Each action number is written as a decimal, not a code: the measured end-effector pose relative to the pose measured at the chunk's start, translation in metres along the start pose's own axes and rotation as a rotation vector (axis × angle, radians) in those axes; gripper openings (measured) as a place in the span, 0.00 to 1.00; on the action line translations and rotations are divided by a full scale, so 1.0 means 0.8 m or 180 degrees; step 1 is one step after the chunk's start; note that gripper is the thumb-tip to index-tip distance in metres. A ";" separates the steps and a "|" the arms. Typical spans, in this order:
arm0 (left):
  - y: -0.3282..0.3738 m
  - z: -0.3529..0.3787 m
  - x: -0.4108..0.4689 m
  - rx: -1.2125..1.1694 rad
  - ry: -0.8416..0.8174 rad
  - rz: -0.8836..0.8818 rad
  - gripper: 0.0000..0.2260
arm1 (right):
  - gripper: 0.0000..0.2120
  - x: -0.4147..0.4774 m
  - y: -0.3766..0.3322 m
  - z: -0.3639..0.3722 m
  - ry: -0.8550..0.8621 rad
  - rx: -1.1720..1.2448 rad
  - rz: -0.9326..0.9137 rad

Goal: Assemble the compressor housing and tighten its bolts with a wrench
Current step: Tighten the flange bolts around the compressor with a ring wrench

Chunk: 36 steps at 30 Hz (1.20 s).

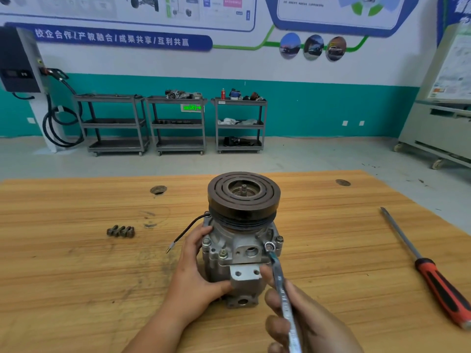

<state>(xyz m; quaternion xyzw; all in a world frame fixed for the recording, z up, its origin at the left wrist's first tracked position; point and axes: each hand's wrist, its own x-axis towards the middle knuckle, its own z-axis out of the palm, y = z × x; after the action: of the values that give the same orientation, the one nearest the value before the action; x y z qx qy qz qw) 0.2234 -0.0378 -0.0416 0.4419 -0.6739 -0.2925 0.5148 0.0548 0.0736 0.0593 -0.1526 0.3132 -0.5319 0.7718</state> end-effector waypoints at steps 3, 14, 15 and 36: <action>0.004 0.001 0.000 0.0004 0.0018 0.0008 0.46 | 0.13 -0.008 -0.012 0.000 0.0099 -0.0578 -0.0199; 0.018 0.003 -0.005 0.0122 -0.0114 -0.0183 0.46 | 0.10 0.002 -0.083 -0.018 -0.0158 -0.3880 -0.1051; 0.018 0.003 -0.005 0.0152 -0.0140 -0.0216 0.47 | 0.11 0.007 -0.092 -0.021 -0.0151 -0.4593 -0.1292; 0.004 0.010 0.000 0.0026 -0.0107 -0.0321 0.54 | 0.16 0.096 -0.204 0.054 -0.1500 -0.8124 0.0254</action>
<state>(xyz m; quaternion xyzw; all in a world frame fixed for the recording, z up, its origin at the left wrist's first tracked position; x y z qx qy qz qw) 0.2150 -0.0368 -0.0412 0.4725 -0.6605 -0.3227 0.4861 -0.0172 -0.0646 0.1603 -0.8554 0.4574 0.2028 0.1337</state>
